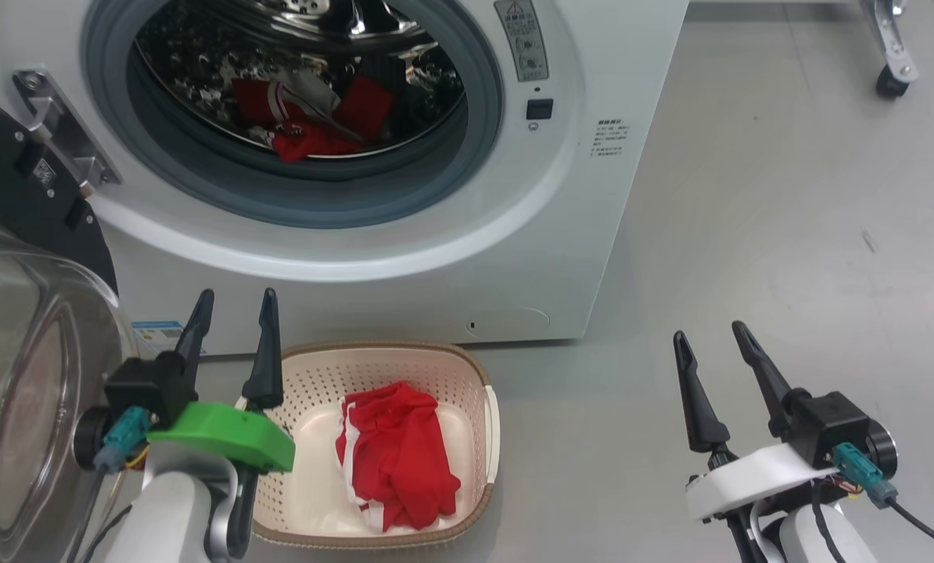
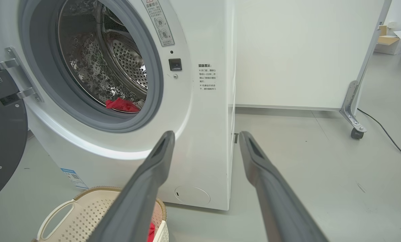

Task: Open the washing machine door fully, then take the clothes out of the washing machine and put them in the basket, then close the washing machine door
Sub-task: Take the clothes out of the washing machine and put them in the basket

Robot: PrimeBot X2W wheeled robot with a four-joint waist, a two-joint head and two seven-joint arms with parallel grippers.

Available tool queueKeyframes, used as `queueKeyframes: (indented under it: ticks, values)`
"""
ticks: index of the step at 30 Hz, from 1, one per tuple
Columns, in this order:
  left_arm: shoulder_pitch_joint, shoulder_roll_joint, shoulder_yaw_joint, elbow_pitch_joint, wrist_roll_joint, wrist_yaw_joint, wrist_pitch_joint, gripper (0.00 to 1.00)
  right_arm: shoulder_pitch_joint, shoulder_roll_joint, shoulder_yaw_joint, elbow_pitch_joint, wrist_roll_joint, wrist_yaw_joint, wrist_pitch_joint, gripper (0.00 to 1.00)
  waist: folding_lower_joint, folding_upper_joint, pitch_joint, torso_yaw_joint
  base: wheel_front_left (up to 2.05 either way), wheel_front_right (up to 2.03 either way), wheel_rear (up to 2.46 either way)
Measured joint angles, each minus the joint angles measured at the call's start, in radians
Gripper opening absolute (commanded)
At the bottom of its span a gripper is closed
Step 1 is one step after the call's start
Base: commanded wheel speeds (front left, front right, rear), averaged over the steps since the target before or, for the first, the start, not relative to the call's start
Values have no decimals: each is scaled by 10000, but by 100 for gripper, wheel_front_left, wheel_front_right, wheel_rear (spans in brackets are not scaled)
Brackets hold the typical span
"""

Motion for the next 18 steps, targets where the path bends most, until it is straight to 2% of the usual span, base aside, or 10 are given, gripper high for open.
queueKeyframes:
  ticks: [18]
  values:
    - [2220,355,-230,-1116,337,401,0,100,1049,36,242,-117,153,-278,0,100,0,0,-1088,59,0,0,0]
